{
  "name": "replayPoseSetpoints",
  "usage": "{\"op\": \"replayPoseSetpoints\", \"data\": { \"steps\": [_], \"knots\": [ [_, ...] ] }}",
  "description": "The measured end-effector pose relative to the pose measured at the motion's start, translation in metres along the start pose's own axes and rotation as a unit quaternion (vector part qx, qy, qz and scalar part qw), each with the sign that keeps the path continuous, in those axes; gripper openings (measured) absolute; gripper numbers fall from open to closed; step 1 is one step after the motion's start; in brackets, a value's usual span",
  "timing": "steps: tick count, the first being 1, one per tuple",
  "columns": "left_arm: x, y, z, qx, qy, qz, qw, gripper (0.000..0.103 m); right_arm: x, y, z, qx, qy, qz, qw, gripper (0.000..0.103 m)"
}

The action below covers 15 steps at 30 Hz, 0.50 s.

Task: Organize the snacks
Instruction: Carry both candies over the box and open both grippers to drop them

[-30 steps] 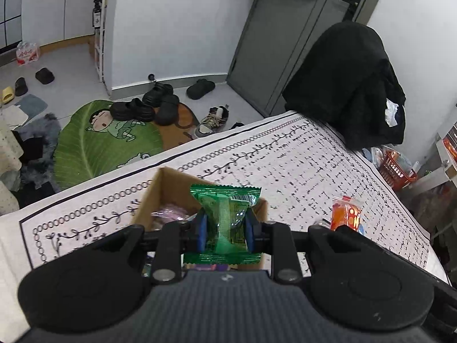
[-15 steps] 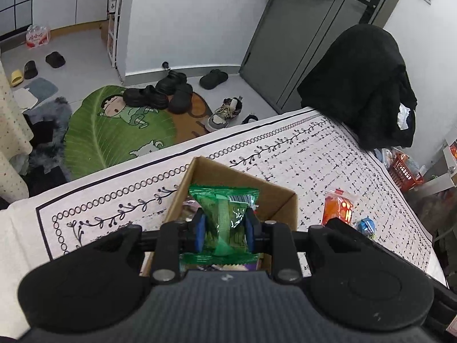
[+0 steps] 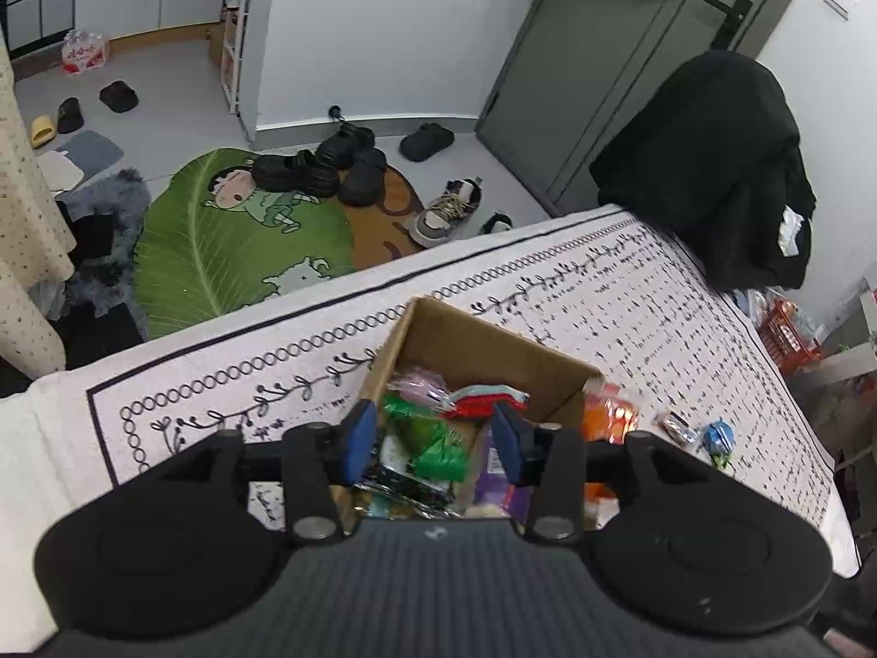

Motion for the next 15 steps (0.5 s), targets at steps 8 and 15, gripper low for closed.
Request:
{"op": "replayPoseSetpoints", "data": {
  "steps": [8,15],
  "knots": [
    [0.003,-0.001,0.004,-0.002,0.001,0.013,0.9999,0.059,-0.004,0.005,-0.003,-0.003,0.004,-0.003,1.0,0.054],
    [-0.007,-0.001,0.001,-0.007,-0.008,0.032,0.9994,0.076,-0.03,0.026,-0.006,-0.005,-0.014,-0.017,1.0,0.055]
  ]
}}
Point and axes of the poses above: each gripper's, at about its wrist camera, not at the fingertips, and y roughly against the way its jaws point, x to its left, z to its top, the point moved 4 cm from there along -y, roughly the way its jaws point, and after that the axes turned 15 degrees about x, right-handed, at the moved point
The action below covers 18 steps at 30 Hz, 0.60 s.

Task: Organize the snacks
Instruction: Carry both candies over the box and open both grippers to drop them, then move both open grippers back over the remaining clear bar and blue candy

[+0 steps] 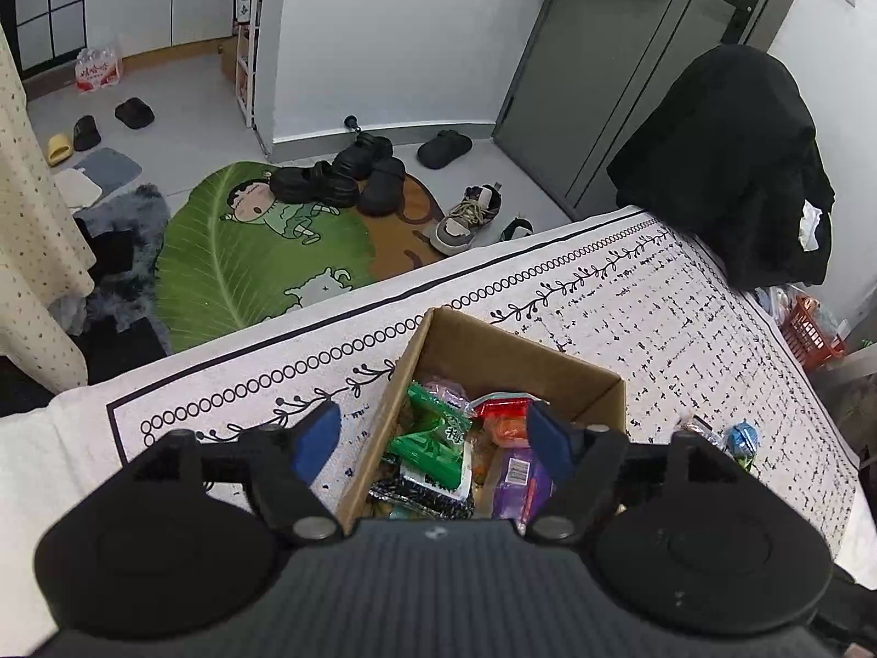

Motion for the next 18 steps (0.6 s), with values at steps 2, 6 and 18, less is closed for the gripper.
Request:
{"op": "replayPoseSetpoints", "data": {
  "steps": [2,6,18],
  "knots": [
    [-0.005,0.0,-0.001,0.0,-0.003,0.002,1.0,0.08,-0.008,0.006,0.0,-0.002,-0.006,-0.002,1.0,0.057],
    [-0.018,-0.002,-0.004,0.002,-0.012,0.003,0.9999,0.083,-0.025,0.013,0.0,-0.007,-0.017,-0.012,1.0,0.063],
    [-0.069,-0.009,-0.014,0.009,-0.047,-0.004,0.9989,0.095,-0.075,0.04,0.001,-0.039,-0.043,-0.037,0.998,0.086]
  ]
}}
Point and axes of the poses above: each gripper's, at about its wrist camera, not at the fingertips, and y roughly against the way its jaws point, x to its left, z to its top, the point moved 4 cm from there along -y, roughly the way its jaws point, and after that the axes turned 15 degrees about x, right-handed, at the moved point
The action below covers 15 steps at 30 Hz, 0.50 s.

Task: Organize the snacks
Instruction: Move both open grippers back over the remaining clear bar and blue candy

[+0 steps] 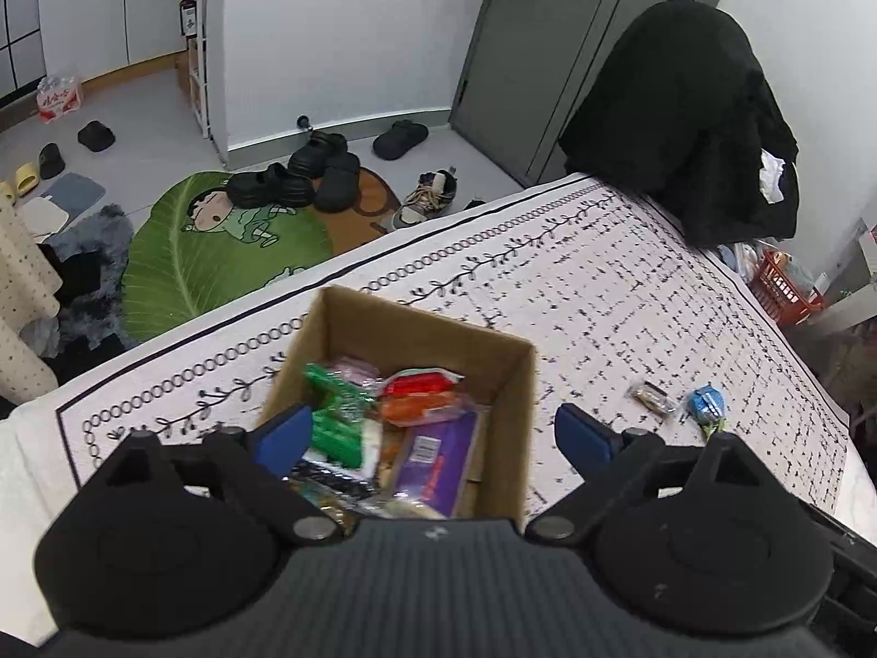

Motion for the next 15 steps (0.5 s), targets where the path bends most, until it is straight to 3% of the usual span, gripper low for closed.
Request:
{"op": "replayPoseSetpoints", "data": {
  "steps": [5,15],
  "knots": [
    [-0.02,-0.006,0.001,-0.007,-0.004,-0.001,1.0,0.103,-0.029,0.007,0.004,-0.007,-0.017,-0.015,1.0,0.087],
    [-0.067,-0.021,-0.001,-0.015,-0.021,-0.028,0.9993,0.103,-0.086,0.015,0.008,-0.015,-0.044,-0.042,0.998,0.092]
  ]
}}
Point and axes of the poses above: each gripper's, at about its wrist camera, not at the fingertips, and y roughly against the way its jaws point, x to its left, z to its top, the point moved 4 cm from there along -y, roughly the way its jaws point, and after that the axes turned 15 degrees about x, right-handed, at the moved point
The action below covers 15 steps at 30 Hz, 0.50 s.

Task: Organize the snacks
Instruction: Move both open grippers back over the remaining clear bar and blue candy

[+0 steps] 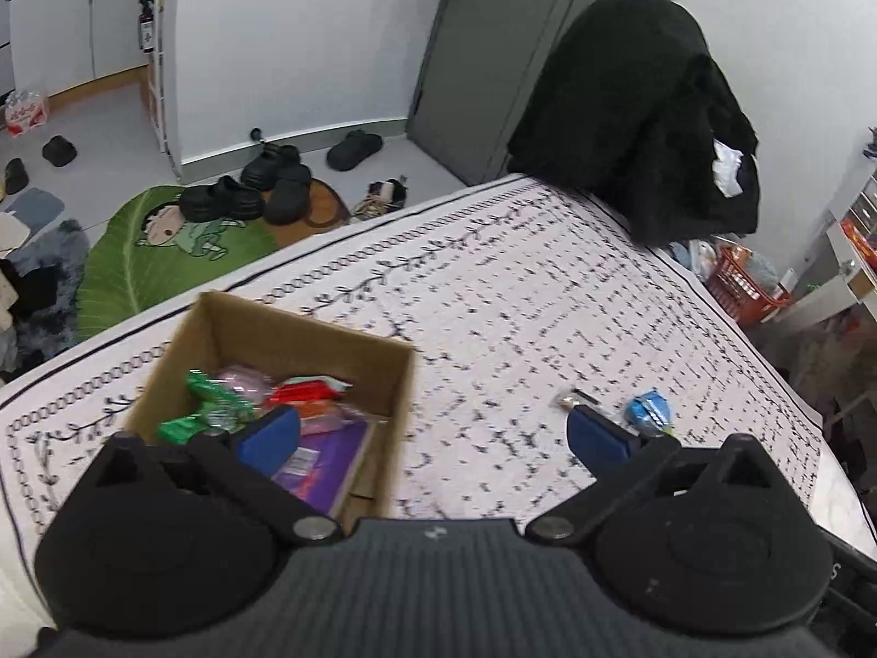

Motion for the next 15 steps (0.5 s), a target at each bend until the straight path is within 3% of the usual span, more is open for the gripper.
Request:
{"op": "replayPoseSetpoints", "data": {
  "steps": [7,15],
  "knots": [
    [-0.034,-0.02,0.0,0.016,-0.014,-0.021,0.9995,0.103,-0.037,0.0,0.005,-0.008,-0.016,-0.022,1.0,0.098],
    [-0.064,-0.047,-0.001,0.024,-0.021,-0.008,0.9994,0.103,-0.071,-0.017,0.008,-0.006,-0.033,-0.051,0.998,0.098]
  ]
}}
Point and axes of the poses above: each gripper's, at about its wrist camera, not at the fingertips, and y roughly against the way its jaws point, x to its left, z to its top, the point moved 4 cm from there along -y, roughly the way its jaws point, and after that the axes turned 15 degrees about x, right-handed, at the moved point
